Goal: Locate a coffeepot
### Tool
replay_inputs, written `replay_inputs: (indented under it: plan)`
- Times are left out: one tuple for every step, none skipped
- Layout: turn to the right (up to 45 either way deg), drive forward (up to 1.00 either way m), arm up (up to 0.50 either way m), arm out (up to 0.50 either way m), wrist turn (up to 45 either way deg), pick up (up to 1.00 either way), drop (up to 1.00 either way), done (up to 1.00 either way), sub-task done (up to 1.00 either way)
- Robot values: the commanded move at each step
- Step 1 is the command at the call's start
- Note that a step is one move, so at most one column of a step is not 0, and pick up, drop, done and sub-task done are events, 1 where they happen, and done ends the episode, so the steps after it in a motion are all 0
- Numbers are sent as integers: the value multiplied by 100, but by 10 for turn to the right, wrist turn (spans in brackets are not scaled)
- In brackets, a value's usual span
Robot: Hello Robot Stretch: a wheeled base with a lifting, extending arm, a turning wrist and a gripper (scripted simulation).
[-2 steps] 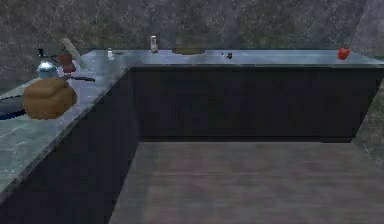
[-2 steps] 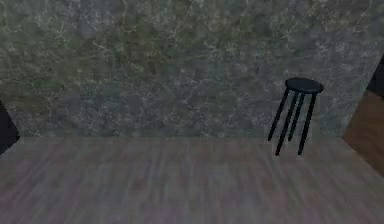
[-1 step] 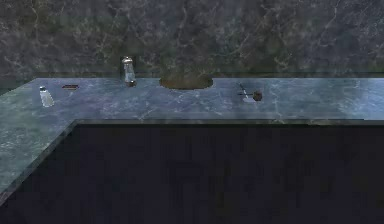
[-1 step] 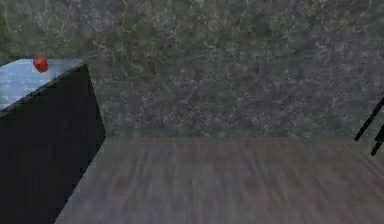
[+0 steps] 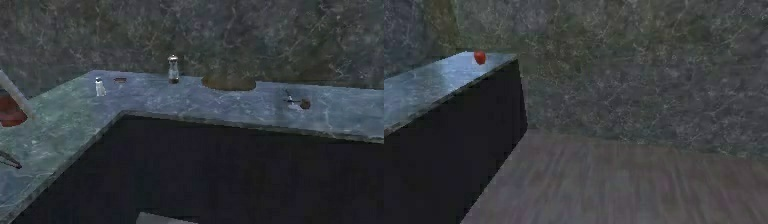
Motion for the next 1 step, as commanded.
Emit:
replay_inputs:
  plan:
    - [0,15,0,0,0,0,0,0,0]
